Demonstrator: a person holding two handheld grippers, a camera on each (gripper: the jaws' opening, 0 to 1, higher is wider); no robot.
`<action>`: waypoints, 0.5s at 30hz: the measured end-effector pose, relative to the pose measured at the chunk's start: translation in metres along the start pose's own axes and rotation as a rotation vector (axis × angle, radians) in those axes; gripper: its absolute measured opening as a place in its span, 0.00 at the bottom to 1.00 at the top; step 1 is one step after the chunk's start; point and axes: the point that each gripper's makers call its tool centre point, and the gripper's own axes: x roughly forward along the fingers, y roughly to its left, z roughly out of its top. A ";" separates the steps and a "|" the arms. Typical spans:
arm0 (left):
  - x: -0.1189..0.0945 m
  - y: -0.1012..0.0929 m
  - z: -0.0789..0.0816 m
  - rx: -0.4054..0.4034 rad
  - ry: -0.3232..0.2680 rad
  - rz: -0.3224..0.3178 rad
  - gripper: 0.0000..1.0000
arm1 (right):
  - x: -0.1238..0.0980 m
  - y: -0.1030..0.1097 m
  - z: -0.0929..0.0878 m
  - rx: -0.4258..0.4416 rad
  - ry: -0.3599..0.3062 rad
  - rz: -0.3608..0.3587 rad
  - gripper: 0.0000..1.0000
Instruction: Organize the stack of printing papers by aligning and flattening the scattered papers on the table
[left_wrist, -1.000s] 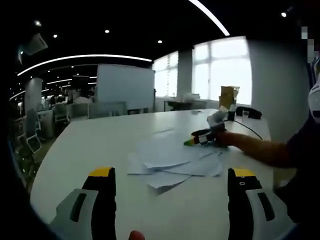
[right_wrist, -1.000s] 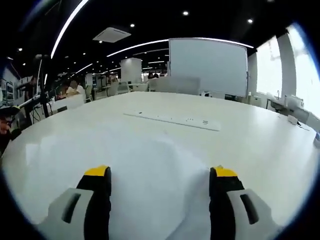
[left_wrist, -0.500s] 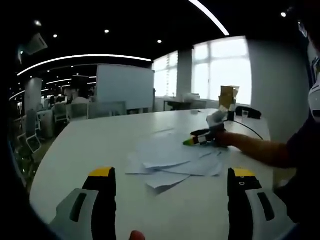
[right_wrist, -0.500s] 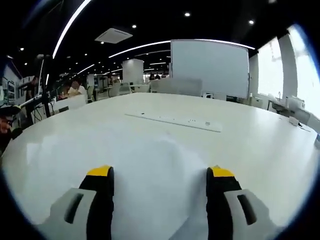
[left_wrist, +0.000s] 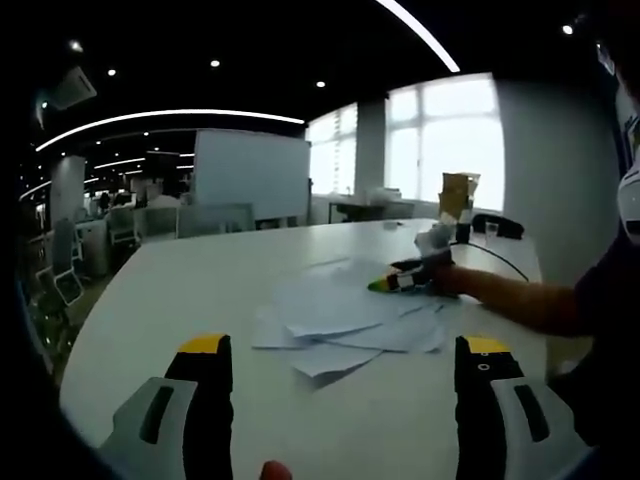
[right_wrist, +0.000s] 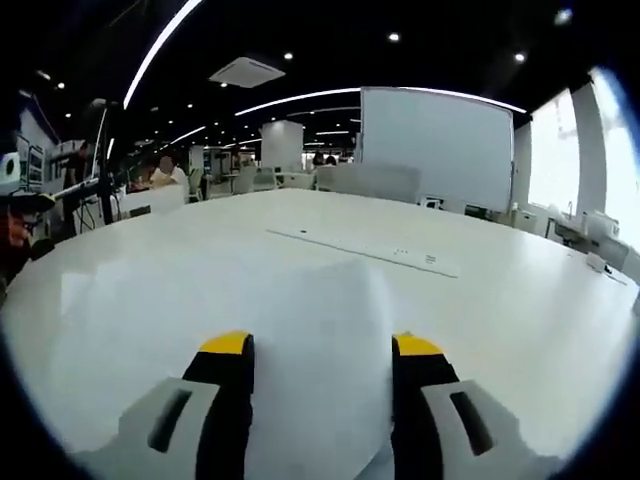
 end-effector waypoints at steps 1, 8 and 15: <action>0.000 0.000 0.000 -0.001 0.000 0.000 0.95 | 0.000 0.001 0.000 -0.005 -0.002 0.002 0.46; 0.001 0.000 0.000 0.000 0.001 -0.001 0.94 | -0.003 0.011 0.002 -0.059 -0.013 0.012 0.37; 0.001 -0.001 -0.002 0.000 0.003 -0.003 0.94 | -0.006 0.025 0.002 -0.087 -0.013 0.049 0.24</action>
